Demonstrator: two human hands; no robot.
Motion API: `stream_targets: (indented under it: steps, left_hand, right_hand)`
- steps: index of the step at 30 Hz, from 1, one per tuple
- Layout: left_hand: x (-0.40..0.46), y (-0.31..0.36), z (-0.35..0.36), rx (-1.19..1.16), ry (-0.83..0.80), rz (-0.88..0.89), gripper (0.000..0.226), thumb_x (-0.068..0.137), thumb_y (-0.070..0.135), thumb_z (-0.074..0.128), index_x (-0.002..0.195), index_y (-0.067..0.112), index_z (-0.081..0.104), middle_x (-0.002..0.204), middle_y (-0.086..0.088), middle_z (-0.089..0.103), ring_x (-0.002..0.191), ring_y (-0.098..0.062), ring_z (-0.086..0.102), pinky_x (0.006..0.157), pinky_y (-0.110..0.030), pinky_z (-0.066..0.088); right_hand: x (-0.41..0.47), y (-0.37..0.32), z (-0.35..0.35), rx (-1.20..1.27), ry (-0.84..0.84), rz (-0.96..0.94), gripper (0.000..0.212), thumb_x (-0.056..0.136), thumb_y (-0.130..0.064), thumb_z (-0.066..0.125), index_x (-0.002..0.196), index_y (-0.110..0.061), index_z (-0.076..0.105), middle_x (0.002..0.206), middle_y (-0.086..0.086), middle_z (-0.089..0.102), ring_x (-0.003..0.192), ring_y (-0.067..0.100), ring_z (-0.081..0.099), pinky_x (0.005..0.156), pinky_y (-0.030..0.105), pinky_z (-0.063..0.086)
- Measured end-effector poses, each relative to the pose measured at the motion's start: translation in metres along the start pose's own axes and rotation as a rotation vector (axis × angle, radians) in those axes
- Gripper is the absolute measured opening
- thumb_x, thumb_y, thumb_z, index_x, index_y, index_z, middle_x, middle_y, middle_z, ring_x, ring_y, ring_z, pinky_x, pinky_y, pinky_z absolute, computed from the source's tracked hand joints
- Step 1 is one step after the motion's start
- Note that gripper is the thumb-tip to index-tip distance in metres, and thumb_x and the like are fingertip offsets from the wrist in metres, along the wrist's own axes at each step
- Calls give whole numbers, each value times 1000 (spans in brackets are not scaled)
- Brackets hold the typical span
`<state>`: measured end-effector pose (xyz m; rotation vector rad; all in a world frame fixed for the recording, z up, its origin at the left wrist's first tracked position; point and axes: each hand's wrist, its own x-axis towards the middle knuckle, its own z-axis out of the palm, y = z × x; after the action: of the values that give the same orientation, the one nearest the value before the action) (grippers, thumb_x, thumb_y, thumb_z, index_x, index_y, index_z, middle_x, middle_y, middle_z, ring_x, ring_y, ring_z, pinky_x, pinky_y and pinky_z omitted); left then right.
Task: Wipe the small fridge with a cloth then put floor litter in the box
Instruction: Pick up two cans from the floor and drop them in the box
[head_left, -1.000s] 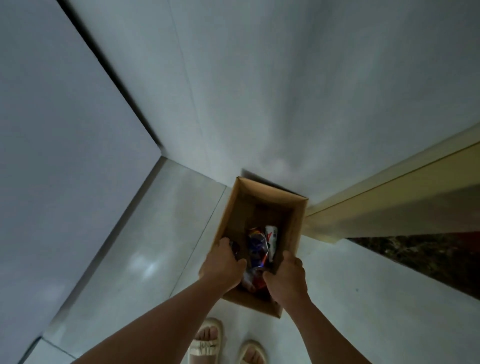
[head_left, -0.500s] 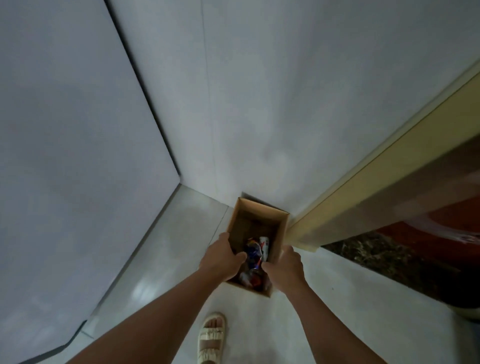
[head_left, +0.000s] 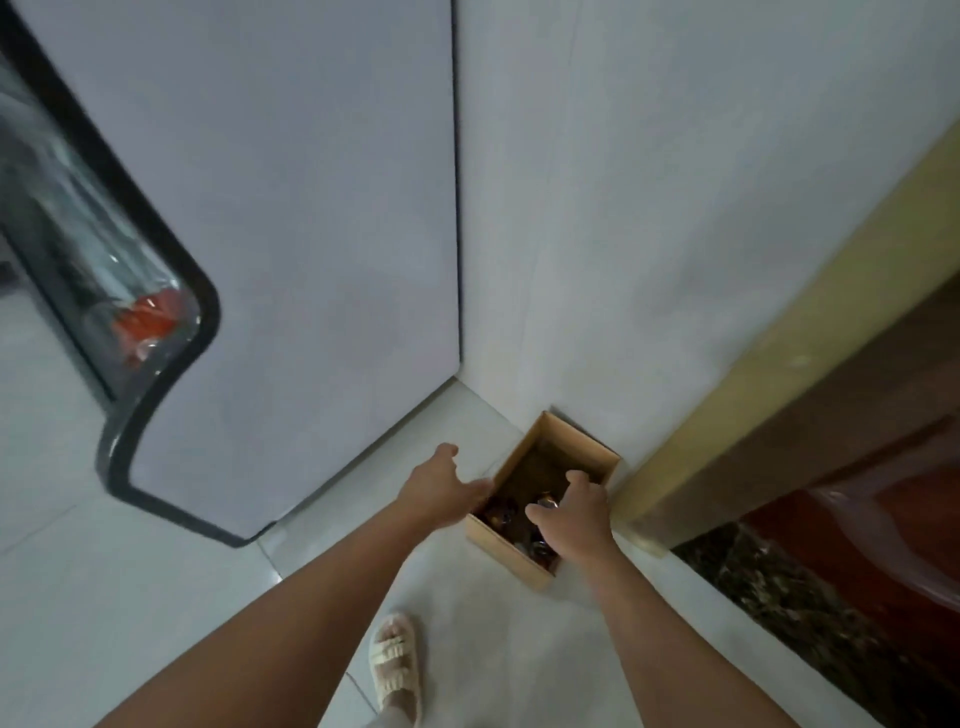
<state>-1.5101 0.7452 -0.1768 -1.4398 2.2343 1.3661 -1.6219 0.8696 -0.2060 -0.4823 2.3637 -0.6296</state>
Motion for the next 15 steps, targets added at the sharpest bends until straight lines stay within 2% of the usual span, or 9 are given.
stream_targets:
  steps: [4, 9, 13, 15]
  left_hand:
    - [-49, -21, -26, -98, 49, -41, 75, 84, 42, 62, 143, 17, 25, 144, -8, 41, 127, -24, 44, 102, -33, 40]
    - [-102, -56, -62, -172, 141, -86, 74, 85, 41, 61, 144, 14, 26, 145, -9, 40, 129, -26, 42, 107, -38, 36]
    - [-141, -96, -91, -254, 231, -136, 72, 86, 39, 61, 143, 12, 26, 145, -11, 39, 129, -28, 41, 107, -40, 36]
    - [-161, -120, -108, -300, 284, -171, 74, 85, 39, 62, 143, 12, 26, 145, -11, 38, 129, -29, 41, 108, -42, 36]
  right_hand:
    - [-39, -27, 4, -40, -53, -76, 70, 80, -30, 67, 138, -11, 32, 137, 13, 36, 124, 31, 42, 105, 41, 40]
    - [-76, -65, 26, -98, -133, -191, 74, 82, -34, 67, 141, -9, 29, 141, 15, 34, 128, 30, 40, 97, 32, 40]
    - [-108, -99, 58, -158, -199, -255, 75, 81, -32, 66, 141, -8, 28, 141, 16, 34, 129, 32, 38, 102, 39, 42]
    - [-128, -117, 79, -198, -218, -280, 74, 81, -32, 66, 140, -9, 29, 140, 16, 33, 128, 33, 37, 102, 38, 41]
